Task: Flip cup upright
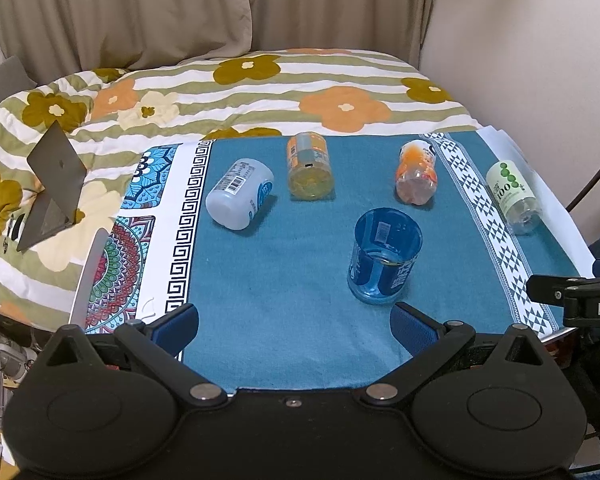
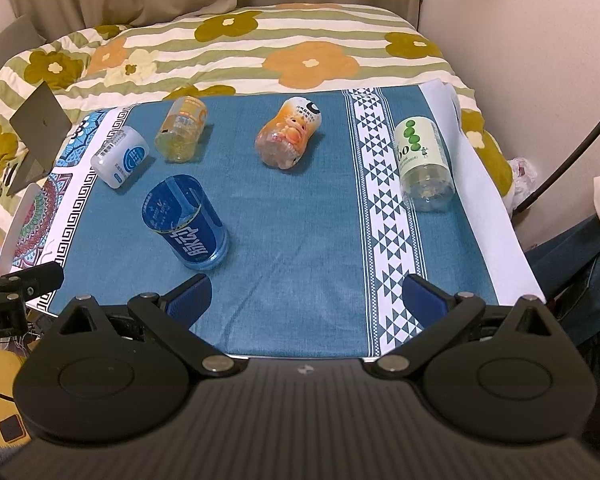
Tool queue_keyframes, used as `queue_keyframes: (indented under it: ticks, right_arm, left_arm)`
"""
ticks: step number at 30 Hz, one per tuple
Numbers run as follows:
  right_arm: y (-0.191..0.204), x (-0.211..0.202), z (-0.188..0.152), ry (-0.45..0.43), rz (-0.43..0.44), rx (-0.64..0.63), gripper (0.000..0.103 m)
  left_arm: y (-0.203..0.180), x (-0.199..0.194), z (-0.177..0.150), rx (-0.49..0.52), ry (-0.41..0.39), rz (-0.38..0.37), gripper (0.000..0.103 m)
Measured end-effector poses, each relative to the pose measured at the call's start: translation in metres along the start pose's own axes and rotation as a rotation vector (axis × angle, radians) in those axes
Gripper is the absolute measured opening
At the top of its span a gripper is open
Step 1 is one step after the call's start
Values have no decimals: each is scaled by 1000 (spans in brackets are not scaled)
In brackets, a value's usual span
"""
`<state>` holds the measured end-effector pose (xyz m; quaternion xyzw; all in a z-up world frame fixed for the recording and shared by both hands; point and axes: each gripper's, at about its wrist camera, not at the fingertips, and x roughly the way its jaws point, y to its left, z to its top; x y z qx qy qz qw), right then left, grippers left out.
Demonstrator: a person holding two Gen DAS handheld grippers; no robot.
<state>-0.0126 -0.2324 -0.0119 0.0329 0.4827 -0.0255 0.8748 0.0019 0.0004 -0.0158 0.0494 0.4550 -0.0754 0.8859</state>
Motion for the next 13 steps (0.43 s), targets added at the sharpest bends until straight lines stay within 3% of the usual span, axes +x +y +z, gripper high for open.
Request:
queue_keyframes:
  ticks: [8, 13]
  right_arm:
    - [0, 0, 1, -2, 0, 0, 103]
    - [0, -1, 3, -4, -2, 2, 103]
  left_arm:
    - [-1, -1, 2, 13, -26, 36, 103]
    - [2, -1, 3, 1, -37, 20, 103]
